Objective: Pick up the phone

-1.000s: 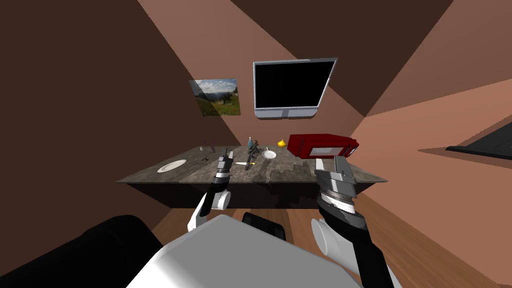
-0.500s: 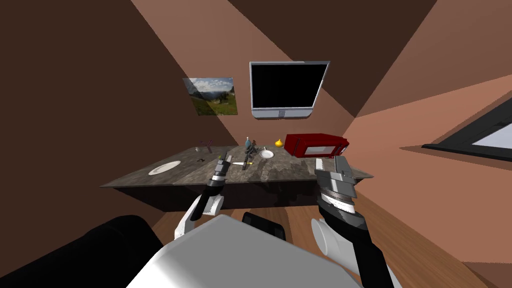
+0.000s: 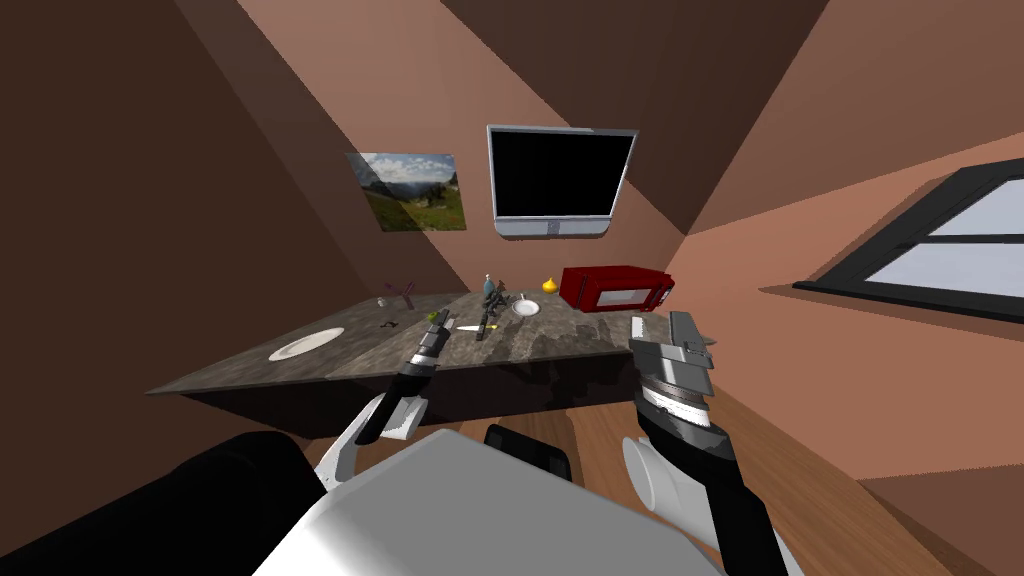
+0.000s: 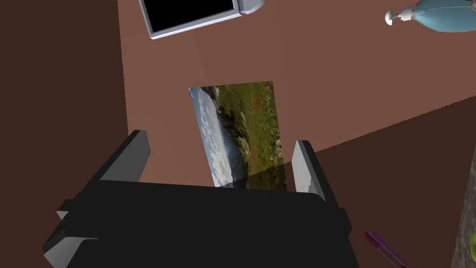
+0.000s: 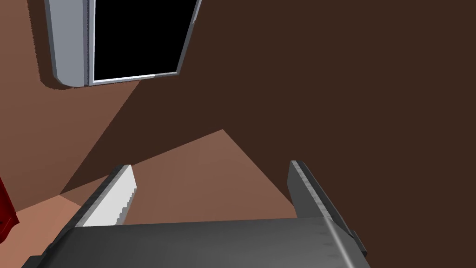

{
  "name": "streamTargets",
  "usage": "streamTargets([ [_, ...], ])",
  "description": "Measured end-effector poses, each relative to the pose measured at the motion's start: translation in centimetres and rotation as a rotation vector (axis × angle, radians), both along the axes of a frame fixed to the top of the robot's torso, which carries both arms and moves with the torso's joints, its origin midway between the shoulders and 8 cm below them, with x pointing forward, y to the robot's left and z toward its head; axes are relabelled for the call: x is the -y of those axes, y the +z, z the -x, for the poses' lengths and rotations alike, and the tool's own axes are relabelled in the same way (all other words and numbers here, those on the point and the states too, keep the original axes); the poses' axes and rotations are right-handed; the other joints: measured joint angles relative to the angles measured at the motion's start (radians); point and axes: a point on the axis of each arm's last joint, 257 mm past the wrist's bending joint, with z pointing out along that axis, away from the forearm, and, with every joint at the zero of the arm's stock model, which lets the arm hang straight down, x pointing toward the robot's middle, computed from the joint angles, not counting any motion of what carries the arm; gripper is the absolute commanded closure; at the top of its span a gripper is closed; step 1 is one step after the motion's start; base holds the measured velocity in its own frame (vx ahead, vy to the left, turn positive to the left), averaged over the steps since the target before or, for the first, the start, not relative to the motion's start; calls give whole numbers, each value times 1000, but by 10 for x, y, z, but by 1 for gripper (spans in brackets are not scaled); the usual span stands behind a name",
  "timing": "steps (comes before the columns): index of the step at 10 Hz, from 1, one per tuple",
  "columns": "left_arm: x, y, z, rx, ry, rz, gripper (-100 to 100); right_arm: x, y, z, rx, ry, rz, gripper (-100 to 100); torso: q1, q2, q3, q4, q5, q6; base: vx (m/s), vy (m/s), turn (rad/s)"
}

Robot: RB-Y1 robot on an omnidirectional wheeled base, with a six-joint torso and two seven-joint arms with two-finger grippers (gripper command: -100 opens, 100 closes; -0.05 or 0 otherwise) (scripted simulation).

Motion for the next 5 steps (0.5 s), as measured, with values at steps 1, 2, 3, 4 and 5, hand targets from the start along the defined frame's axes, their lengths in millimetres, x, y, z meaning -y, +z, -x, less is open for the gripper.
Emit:
streamTargets([
  [1,-15,-13,4,-43,19,-23,-100,0,0,0,0,0,0,0,0,0,0,0,0,0,0,-44,-153],
  [2,-30,-19,7,-81,39,-46,-100,0,0,0,0,0,0,0,-1,0,0,0,0,0,-4,-26,-41],
  [3,-37,-23,5,-104,46,-64,-100,0,0,0,0,0,0,0,0,0,0,0,0,0,-6,-22,-111],
  [4,-47,-32,5,-136,58,-85,-100,0,0,0,0,0,0,0,0,0,0,0,0,0,-5,-12,-55],
  [5,-54,-34,5,-152,64,-100,-100,0,0,0,0,0,0,0,1,0,0,0,0,0,-5,-13,-127],
])
